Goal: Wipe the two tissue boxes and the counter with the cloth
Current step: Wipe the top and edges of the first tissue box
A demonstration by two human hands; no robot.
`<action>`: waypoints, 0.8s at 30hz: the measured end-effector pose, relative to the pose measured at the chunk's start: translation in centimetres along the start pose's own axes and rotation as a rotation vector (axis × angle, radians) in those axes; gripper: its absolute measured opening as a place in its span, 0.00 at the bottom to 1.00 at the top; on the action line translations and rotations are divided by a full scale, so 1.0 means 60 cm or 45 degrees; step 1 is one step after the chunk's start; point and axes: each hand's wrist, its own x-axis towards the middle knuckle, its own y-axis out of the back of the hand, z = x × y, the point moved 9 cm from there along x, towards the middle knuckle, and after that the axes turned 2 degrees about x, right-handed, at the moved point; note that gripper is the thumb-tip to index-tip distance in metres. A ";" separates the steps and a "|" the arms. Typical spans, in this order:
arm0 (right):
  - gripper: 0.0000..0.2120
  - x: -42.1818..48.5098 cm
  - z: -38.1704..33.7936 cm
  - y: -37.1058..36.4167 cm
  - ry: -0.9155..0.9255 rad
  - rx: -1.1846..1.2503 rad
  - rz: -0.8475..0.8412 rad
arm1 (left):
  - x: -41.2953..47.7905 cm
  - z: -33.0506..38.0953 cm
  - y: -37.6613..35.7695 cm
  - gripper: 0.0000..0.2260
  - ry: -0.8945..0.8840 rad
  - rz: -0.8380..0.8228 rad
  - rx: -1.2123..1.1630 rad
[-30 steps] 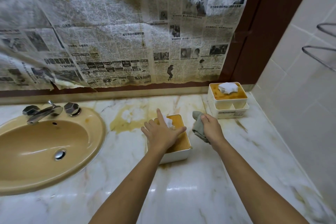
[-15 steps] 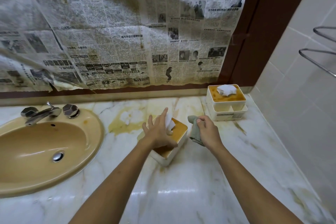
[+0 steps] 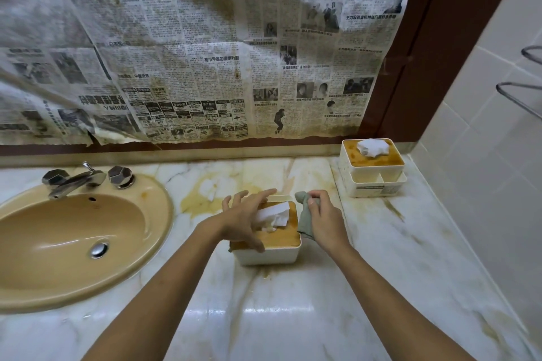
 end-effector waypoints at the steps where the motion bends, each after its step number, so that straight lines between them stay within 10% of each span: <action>1: 0.10 -0.001 0.001 -0.003 0.000 -0.005 0.008 | 0.003 0.003 0.002 0.50 -0.004 0.066 -0.017; 10: 0.10 0.002 0.012 0.009 -0.038 -0.004 0.055 | 0.015 0.013 0.016 0.07 -0.030 0.492 -0.094; 24: 0.21 -0.013 -0.031 -0.083 0.223 -0.619 -0.280 | -0.022 -0.007 0.006 0.23 -0.139 0.369 -0.073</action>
